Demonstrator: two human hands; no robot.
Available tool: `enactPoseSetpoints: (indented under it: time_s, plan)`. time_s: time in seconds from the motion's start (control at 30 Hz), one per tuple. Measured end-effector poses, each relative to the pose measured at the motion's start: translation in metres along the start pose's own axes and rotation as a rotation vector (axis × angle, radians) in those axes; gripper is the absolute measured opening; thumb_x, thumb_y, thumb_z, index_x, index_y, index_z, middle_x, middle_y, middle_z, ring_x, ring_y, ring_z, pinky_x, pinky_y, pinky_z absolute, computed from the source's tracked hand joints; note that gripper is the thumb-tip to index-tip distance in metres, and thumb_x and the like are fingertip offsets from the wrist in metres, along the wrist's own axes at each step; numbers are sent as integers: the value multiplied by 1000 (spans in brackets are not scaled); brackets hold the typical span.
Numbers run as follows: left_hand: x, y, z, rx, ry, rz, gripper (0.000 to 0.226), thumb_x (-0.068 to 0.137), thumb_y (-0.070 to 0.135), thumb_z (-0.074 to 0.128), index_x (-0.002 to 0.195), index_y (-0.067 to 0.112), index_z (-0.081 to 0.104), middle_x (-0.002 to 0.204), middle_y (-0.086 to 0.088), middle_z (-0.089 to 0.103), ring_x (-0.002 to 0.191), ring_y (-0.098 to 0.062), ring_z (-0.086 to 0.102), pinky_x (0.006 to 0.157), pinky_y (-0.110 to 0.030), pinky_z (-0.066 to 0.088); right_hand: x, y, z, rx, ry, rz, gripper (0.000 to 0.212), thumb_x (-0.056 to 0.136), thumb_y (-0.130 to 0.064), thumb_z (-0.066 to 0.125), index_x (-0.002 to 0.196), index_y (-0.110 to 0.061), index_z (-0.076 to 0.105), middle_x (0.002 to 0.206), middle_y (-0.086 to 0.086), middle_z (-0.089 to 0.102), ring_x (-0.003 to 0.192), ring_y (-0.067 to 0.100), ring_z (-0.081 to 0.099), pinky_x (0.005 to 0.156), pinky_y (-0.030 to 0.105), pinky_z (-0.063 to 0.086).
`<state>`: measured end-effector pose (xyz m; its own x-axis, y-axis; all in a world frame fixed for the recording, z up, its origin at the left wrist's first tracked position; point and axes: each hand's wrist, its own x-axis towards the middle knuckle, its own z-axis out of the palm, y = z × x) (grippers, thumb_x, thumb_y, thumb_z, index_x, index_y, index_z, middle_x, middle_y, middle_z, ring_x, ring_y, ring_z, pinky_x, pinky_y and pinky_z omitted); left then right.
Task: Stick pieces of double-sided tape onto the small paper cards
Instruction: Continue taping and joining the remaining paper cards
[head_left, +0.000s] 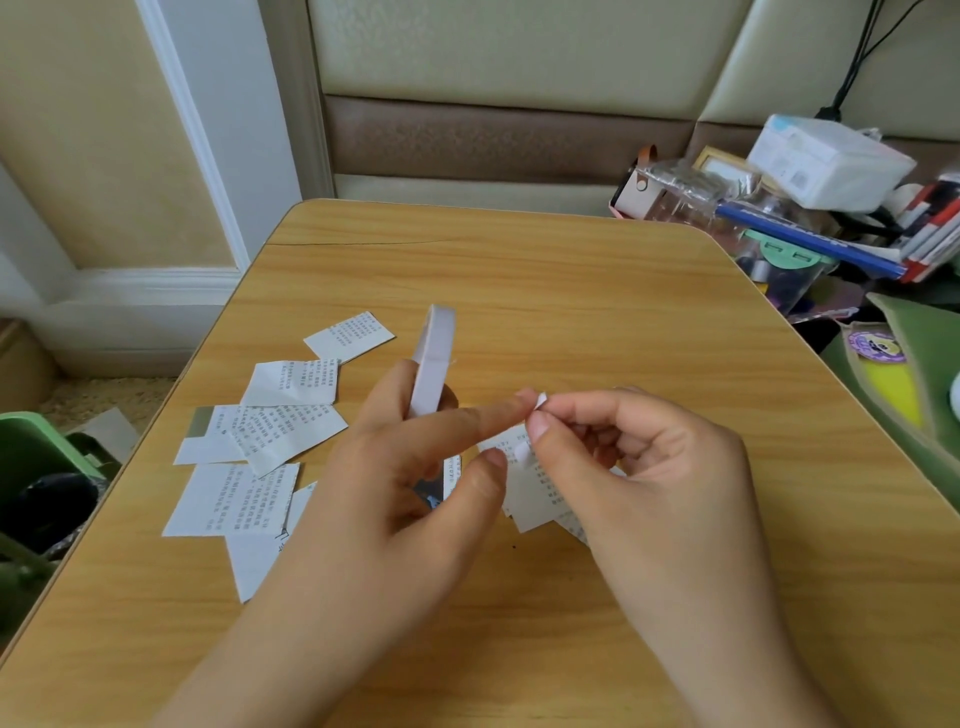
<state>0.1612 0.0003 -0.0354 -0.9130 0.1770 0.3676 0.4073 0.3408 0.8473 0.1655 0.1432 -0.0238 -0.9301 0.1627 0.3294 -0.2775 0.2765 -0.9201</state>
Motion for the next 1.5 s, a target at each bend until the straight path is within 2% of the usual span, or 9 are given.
enactPoseSetpoints:
  time_s: [0.23,0.43,0.63,0.8,0.9,1.1,1.23,1.4,1.5]
  plan:
    - [0,2,-3,-120,-21,-96,35,68,51,50,98,57,67,80,6,44,71,-9,47,62,-8,39,0,-1,-1,4,-18,5,14,77,-15,77,69,-26,74,64,-7,65,58,3,56,56,13,43]
    - [1,6,-4,-132,-13,-139,32,73,35,57,94,56,69,76,2,44,69,-11,47,62,-6,37,0,0,-1,4,-17,5,4,75,-23,73,73,-26,73,65,-5,65,58,6,56,56,17,44]
    - [2,6,-4,-157,-18,-160,30,72,37,59,92,56,69,76,-2,43,71,-17,49,63,-11,41,-1,0,-2,10,-23,6,15,80,-13,74,72,-25,73,67,-5,67,59,4,57,55,16,45]
    - [0,3,-2,-128,-30,-104,32,70,44,58,98,57,67,70,13,44,69,-6,47,64,-4,38,-1,1,-2,2,-6,8,10,77,-20,73,78,-30,73,70,-4,69,63,11,60,57,23,48]
    - [0,2,-1,-62,-38,-57,38,72,49,49,106,59,62,72,15,43,75,-8,47,66,-4,37,-1,0,-3,-11,-3,13,15,78,-17,76,77,-31,73,70,-4,69,65,13,61,60,28,49]
    - [0,1,1,138,0,57,38,78,39,48,111,43,67,78,19,37,73,-7,50,59,-8,39,0,0,-2,-15,-9,38,15,76,-13,75,67,-25,73,67,-5,68,60,6,58,56,14,44]
    - [0,1,2,192,18,71,39,80,37,47,113,37,68,79,17,39,76,-6,51,60,-9,41,-1,-1,-1,-22,11,61,15,73,-13,74,63,-24,72,66,-3,68,58,9,58,55,11,44]
    - [-1,3,1,118,5,13,33,79,42,48,106,45,68,77,21,40,70,-5,50,59,-4,37,-1,-2,0,-29,0,53,16,74,-14,73,63,-25,72,65,-3,68,57,12,57,56,10,43]
    - [-1,3,1,22,6,-47,24,80,36,56,96,49,68,75,12,44,71,-12,51,60,-9,40,-1,-2,0,-27,-11,51,14,75,-15,73,64,-25,73,65,-4,68,59,9,58,55,13,43]
